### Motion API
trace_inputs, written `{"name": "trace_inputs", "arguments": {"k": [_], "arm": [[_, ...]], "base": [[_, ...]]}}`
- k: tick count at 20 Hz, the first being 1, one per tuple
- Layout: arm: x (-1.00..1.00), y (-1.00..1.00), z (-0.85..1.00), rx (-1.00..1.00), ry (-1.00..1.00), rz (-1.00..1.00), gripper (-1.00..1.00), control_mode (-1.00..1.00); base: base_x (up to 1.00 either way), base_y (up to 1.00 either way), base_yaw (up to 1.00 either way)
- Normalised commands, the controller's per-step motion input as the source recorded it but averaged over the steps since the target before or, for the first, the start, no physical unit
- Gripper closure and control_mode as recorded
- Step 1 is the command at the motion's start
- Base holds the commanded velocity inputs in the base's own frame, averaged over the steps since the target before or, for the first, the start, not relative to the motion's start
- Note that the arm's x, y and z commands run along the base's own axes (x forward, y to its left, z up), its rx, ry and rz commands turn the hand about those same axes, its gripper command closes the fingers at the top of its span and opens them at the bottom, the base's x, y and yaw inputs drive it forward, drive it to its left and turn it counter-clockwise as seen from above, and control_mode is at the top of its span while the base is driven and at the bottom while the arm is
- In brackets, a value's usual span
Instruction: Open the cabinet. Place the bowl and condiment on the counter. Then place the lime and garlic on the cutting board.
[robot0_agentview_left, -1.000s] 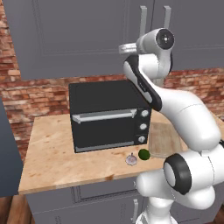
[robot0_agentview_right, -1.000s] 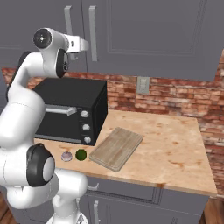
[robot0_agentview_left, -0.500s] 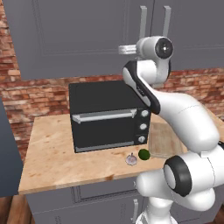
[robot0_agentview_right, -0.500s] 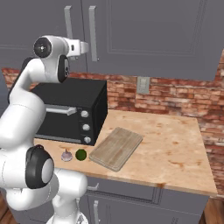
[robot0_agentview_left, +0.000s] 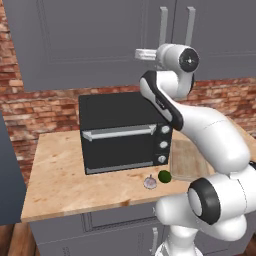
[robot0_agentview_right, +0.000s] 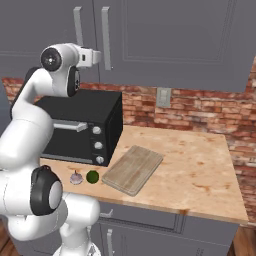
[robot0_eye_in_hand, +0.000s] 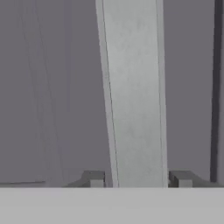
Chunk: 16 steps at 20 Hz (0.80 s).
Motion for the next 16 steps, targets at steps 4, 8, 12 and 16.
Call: {"name": "trace_inputs", "arguments": {"k": [4, 8, 12, 16], "arm": [[0.27, 0.39, 0.01, 0.09, -0.03, 0.13, 1.0, -1.0], [0.01, 0.48, 0.15, 0.01, -0.01, 0.13, 1.0, -1.0], [-0.22, 0.59, 0.27, 0.0, -0.01, 0.08, 1.0, -1.0], [-0.52, 0.66, 0.29, 0.0, -0.02, 0.02, 1.0, -1.0]], "base": [[0.0, 0.0, 0.0], [0.0, 0.0, 0.0], [0.0, 0.0, 0.0], [0.0, 0.0, 0.0]]}}
